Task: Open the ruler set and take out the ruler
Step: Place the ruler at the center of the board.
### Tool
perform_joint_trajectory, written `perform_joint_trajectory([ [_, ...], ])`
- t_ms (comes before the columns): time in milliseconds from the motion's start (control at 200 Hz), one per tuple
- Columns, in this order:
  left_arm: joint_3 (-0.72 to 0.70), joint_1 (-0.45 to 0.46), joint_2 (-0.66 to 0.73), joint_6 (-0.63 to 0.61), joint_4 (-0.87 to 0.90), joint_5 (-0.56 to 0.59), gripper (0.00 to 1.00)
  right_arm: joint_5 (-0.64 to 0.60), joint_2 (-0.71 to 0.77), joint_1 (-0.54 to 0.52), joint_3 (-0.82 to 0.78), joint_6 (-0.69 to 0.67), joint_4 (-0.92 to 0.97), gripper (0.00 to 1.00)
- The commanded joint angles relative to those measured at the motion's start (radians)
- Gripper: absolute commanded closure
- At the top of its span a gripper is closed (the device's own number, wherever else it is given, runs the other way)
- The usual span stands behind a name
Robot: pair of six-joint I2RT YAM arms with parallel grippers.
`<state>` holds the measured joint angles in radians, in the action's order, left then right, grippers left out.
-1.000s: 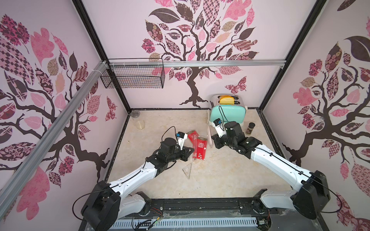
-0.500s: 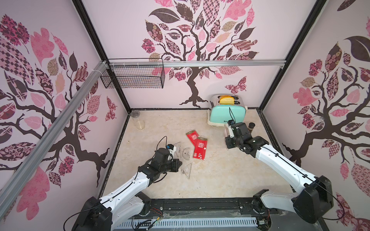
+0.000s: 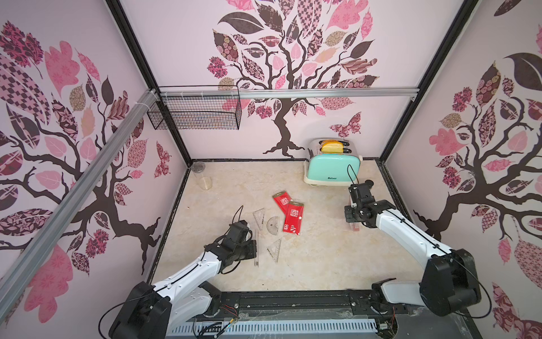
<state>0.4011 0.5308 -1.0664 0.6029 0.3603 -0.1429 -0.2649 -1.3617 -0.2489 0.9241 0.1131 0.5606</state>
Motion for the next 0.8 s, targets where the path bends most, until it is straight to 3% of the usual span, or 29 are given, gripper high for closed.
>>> perform_joint_trajectory([
  [0,-0.013,-0.014,-0.023,0.003,-0.015,-0.001,1.0,0.005,-0.056,0.0,0.007,0.01,-0.008,1.0],
  [210,0.017,-0.023,-0.111,-0.007,-0.005,-0.026,1.0,0.03,-0.138,0.002,-0.006,0.01,-0.039,0.96],
  [440,0.004,-0.024,-0.083,0.01,0.013,-0.002,0.98,0.043,-0.222,0.065,-0.011,0.011,-0.021,0.88],
  [640,-0.001,-0.025,-0.073,0.02,0.023,0.014,0.83,0.068,-0.227,0.087,-0.015,0.011,-0.031,0.68],
  [795,0.0,-0.024,-0.067,0.021,0.029,0.015,0.71,0.083,-0.198,0.088,-0.013,0.007,-0.031,0.62],
])
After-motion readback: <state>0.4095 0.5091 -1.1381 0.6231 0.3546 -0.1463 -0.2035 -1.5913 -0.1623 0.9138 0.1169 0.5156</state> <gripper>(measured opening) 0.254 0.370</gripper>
